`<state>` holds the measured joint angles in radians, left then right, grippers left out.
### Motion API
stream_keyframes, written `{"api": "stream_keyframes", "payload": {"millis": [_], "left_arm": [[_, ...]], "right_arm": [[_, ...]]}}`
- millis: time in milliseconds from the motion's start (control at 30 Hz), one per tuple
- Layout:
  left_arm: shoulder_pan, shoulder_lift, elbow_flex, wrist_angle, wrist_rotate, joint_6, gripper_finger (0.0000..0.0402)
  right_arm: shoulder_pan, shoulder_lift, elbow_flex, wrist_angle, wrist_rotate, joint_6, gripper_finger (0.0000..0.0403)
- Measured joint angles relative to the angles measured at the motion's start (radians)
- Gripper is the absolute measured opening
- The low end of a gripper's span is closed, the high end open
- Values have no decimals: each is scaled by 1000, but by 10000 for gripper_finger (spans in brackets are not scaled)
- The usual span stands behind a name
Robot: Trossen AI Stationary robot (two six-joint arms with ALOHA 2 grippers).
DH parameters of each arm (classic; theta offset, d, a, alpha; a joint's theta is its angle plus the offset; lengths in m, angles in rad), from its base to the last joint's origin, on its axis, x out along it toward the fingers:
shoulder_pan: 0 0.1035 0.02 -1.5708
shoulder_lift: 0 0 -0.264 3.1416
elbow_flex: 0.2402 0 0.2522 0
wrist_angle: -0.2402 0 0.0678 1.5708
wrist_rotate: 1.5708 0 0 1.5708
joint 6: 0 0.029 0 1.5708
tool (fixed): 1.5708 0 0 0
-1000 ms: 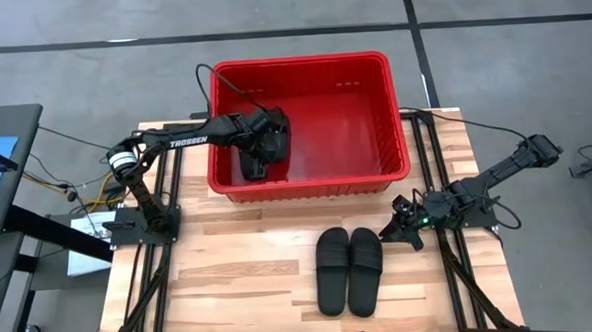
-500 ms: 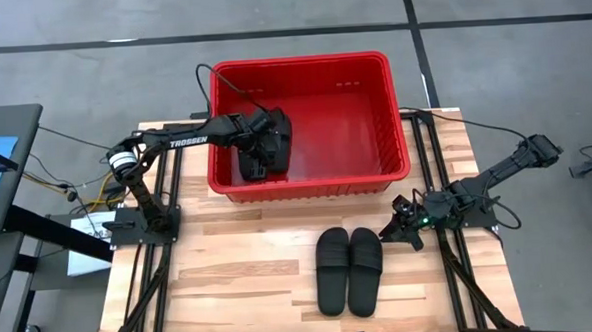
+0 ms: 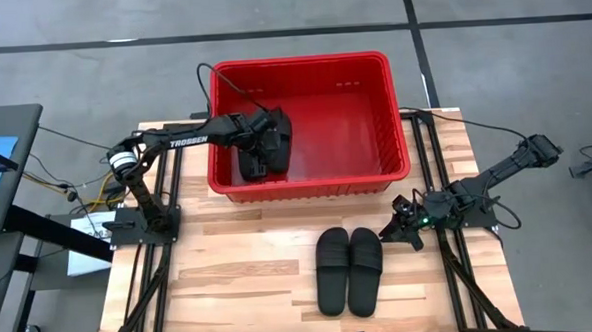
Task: Pick and place slides into bin
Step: Put the black slides into the red box
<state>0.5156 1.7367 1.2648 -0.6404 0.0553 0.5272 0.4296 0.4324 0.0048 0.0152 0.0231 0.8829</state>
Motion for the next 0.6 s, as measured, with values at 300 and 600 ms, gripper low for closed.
{"api": "stream_keyframes", "payload": {"millis": [300, 600], "left_arm": [[0, 0, 174, -137, -41, 8, 120], [0, 0, 450, -315, -46, -29, 120]], "right_arm": [[0, 0, 0, 0, 0, 0, 123], [0, 0, 0, 0, 0, 0, 123]]}}
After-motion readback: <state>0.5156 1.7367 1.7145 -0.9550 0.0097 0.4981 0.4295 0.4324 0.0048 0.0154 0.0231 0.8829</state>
